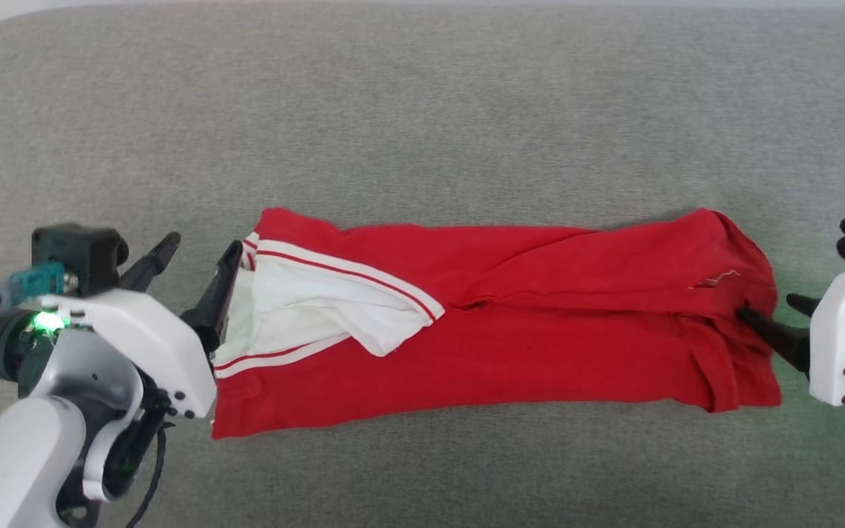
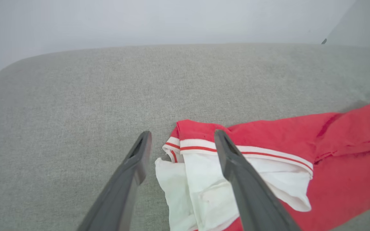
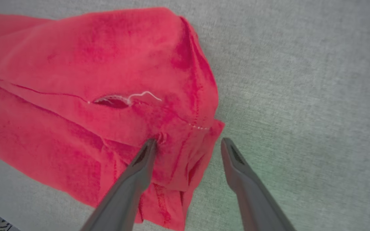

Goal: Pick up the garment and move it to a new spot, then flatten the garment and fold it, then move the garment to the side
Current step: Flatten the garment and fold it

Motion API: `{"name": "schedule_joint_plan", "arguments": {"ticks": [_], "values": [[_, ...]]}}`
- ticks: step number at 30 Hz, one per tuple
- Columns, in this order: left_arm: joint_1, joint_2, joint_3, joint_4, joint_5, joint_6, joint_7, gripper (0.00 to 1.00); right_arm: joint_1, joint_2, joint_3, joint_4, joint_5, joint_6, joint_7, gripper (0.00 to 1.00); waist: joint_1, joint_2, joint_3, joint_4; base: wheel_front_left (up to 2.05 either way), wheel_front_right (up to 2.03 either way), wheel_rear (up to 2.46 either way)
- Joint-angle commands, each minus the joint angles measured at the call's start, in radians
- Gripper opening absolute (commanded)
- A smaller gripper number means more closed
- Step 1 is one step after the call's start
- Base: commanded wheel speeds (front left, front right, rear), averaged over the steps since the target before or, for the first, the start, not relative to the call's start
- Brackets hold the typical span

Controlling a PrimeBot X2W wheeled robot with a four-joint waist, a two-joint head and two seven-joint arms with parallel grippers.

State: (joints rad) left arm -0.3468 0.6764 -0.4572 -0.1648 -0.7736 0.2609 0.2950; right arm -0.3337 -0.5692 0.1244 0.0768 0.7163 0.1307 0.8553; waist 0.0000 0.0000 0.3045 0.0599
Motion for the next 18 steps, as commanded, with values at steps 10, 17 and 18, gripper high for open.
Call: {"name": "schedule_joint_plan", "arguments": {"ticks": [10, 17, 18], "values": [[0.122, -0.067, 0.059, 0.060, 0.038, -0.008, -0.302, 1.00, -0.086, 0.087, 0.129, 0.227, 0.057, 0.000, -0.013, 1.00, 0.0000, 0.0000, 0.022, 0.059, 0.00, 0.00, 0.00], [0.195, -0.122, 0.099, 0.121, 0.014, -0.019, -0.461, 1.00, -0.124, 0.097, 0.258, 0.309, 0.134, 0.004, 0.012, 0.00, 0.0000, 0.0000, 0.016, 0.085, 0.00, 0.00, 0.00], [0.207, -0.130, 0.106, 0.129, 0.006, -0.022, -0.478, 1.00, -0.131, 0.089, 0.258, 0.310, 0.148, 0.004, 0.004, 0.00, 0.0000, 0.0000, 0.014, 0.086, 0.00, 0.00, 0.00]]}}
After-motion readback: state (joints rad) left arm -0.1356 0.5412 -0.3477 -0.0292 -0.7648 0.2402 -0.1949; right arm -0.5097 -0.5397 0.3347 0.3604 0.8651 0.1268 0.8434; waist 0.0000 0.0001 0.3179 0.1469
